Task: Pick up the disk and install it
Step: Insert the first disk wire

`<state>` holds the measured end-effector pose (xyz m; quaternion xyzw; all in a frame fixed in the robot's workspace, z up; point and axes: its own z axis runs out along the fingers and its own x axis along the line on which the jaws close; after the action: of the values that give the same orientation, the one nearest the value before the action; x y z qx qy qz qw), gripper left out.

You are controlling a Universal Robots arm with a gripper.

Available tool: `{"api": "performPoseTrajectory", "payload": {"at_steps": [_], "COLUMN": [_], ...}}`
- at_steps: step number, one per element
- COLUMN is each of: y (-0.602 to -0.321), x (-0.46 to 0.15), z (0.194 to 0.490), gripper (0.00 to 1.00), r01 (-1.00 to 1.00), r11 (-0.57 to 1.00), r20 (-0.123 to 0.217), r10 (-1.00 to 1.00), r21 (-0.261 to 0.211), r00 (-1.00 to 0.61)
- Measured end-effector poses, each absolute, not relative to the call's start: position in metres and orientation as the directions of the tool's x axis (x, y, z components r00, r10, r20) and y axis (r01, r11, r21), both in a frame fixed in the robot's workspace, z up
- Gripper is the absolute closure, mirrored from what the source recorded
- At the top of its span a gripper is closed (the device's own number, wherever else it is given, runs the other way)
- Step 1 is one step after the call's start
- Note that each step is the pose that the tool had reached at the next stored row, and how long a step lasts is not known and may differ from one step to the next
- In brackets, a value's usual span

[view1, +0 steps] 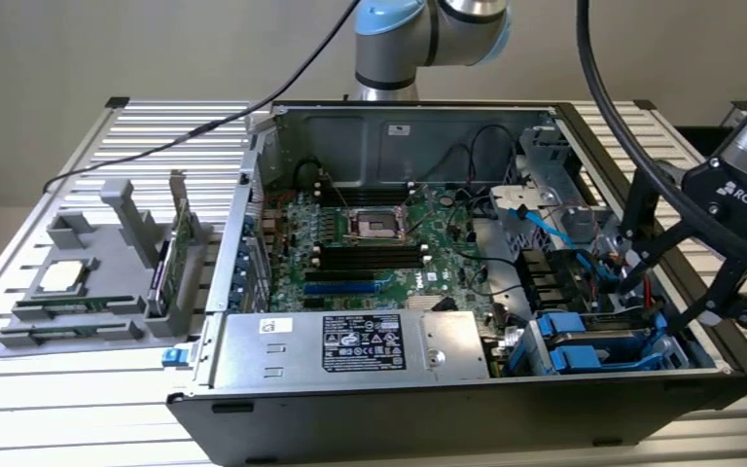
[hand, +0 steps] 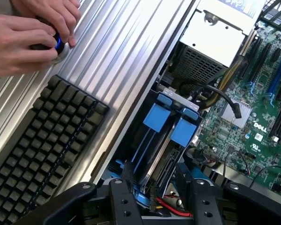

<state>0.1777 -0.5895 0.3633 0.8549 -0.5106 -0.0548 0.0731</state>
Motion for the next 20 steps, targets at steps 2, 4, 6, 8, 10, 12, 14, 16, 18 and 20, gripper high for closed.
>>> {"api": "performPoseTrajectory", "payload": {"at_steps": [2, 4, 6, 8, 10, 12, 14, 16, 18, 20], "y": [-0.59, -0.591, -0.591, -0.592, -0.592, -0.593, -0.595, -0.598, -0.6, -0.601], "x": [0.178, 0.178, 0.178, 0.179, 0.179, 0.179, 0.18, 0.18, 0.181, 0.181], "z": [0.361, 0.359, 0.357, 0.356, 0.355, 0.354, 0.353, 0.353, 0.352, 0.352], "gripper": [0.51, 0.51, 0.51, 0.51, 0.51, 0.51, 0.51, 0.51, 0.51, 0.51], "r01": [-0.87, -0.875, -0.88, -0.884, -0.888, -0.892, -0.894, -0.896, -0.897, -0.9], "r11": [-0.46, -0.452, -0.445, -0.438, -0.431, -0.425, -0.421, -0.417, -0.414, -0.41], "r20": [-0.026, -0.034, -0.042, -0.053, -0.067, -0.076, -0.076, -0.076, -0.077, -0.081], "r10": [-0.886, -0.891, -0.895, -0.899, -0.902, -0.905, -0.907, -0.909, -0.91, -0.912], "r21": [0.177, 0.173, 0.169, 0.164, 0.157, 0.153, 0.152, 0.152, 0.152, 0.15], "r00": [0.463, 0.454, 0.444, 0.435, 0.426, 0.418, 0.414, 0.41, 0.407, 0.402]}}
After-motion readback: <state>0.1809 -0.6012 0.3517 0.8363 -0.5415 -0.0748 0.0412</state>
